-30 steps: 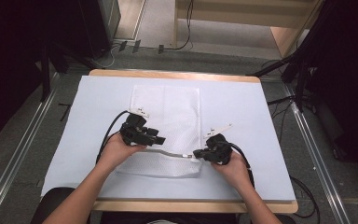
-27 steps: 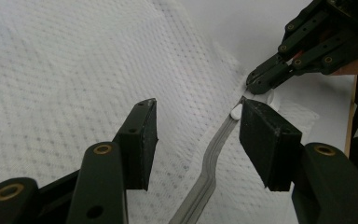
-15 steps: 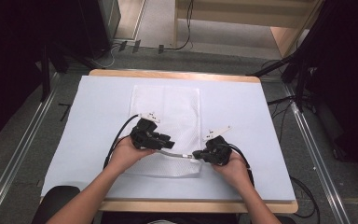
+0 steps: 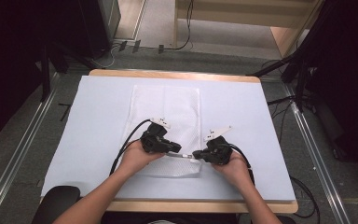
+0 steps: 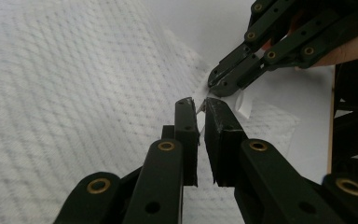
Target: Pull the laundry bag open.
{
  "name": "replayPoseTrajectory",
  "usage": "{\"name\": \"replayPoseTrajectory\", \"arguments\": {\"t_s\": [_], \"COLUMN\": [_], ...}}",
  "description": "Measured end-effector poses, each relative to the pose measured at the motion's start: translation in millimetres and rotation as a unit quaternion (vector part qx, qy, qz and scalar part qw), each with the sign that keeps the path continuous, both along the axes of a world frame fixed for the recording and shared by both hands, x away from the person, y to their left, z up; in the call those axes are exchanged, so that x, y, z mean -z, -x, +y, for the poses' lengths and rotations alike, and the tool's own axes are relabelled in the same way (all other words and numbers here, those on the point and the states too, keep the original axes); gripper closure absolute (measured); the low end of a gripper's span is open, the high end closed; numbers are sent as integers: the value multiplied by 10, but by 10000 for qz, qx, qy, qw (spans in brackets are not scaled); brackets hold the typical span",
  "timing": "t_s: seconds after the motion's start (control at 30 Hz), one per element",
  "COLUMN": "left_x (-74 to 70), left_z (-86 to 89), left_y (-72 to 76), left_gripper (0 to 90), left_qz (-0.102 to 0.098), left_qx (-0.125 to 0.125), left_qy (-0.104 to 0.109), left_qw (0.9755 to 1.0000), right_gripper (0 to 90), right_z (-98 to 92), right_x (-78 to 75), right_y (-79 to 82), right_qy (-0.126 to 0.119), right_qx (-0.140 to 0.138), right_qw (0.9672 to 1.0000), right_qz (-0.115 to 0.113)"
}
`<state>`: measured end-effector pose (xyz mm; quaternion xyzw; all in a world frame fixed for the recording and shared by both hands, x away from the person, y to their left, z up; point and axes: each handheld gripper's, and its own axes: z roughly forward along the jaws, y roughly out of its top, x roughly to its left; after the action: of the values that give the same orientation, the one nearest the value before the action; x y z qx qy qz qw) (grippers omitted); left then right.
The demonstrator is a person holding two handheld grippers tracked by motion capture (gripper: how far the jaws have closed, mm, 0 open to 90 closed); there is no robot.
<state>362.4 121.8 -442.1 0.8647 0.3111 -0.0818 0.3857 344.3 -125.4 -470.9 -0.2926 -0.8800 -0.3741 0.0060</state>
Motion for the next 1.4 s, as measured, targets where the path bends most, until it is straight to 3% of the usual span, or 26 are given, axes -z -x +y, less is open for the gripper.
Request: {"name": "replayPoseTrajectory", "arguments": {"t_s": [0.4, 0.77, 1.23, 1.4], "left_x": [143, 230, 229, 206], "left_z": [-182, -234, -240, -285], "left_y": [-9, -17, 29, 77], "left_gripper": [794, 792, 795, 806], "left_qz": [41, 99, 62, -2], "left_qx": [111, 215, 239, 343], "left_qy": [-231, -243, -209, -315], "left_qw": [9997, 9994, 9995, 9989], "right_gripper": [897, 888, 888, 888], "right_z": [-2, 1, -1, -2], "right_x": [0, 2, 2, 3], "right_y": [0, 23, 16, 16], "right_qy": [-17, -7, -9, -11], "right_qx": [5, 9, -13, -23], "right_qw": [10000, 10000, 10000, 10000], "right_qz": [19, -50, -41, -46]}}
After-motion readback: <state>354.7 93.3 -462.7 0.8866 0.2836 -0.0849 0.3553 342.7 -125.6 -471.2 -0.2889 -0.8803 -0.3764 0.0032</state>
